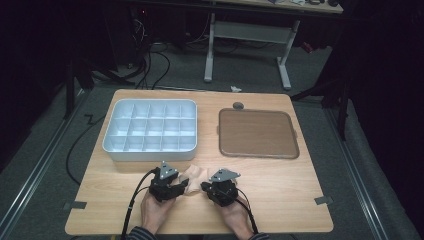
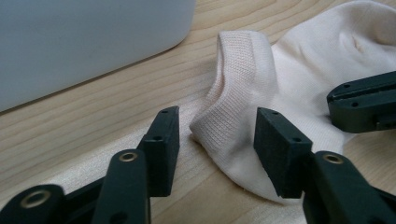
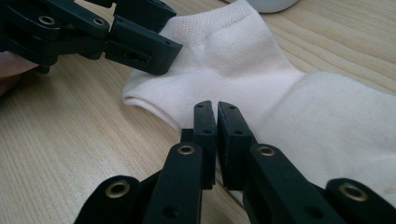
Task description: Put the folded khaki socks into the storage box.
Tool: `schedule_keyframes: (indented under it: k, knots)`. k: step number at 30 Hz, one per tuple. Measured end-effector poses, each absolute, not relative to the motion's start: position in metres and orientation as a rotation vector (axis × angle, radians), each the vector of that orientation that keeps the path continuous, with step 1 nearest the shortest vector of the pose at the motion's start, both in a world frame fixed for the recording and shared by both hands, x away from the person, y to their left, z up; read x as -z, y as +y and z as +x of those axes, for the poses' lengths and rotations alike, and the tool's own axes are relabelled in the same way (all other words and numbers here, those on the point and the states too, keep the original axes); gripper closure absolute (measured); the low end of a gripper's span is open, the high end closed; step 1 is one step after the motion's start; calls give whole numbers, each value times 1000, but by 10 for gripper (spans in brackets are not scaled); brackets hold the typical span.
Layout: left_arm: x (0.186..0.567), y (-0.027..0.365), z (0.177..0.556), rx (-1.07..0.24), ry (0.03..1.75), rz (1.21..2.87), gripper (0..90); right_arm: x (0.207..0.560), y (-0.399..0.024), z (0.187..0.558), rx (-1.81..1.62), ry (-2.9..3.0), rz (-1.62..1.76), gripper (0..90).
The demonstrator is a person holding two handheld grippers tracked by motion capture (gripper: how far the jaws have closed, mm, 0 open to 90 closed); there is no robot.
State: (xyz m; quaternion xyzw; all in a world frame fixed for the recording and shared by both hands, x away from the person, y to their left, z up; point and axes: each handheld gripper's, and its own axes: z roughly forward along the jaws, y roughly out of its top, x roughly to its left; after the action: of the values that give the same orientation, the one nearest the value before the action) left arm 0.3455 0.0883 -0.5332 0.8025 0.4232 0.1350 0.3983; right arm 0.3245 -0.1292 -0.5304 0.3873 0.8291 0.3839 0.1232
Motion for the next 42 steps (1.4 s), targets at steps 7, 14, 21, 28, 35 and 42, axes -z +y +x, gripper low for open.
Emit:
schedule_keyframes:
  k: [7, 14, 21, 28, 35, 42]
  knots:
    - [534, 88, 345, -302, 1034, 2034, 686, 531, -128, 324, -1110, 2412, 1103, 884]
    - [535, 91, 349, -232, 1018, 2018, 786, 532, -129, 323, -1123, 2405, 1102, 890]
    - [529, 97, 348, -217, 995, 1963, 808, 532, -129, 323, -1118, 2406, 1103, 894]
    - [518, 98, 346, -179, 954, 1944, 813, 532, -128, 323, -1111, 2405, 1089, 900]
    - [508, 99, 344, -146, 920, 1910, 819, 531, -128, 324, -1094, 2425, 1091, 900]
    - [500, 94, 343, -145, 872, 1901, 824, 531, -126, 325, -1091, 2429, 1088, 900]
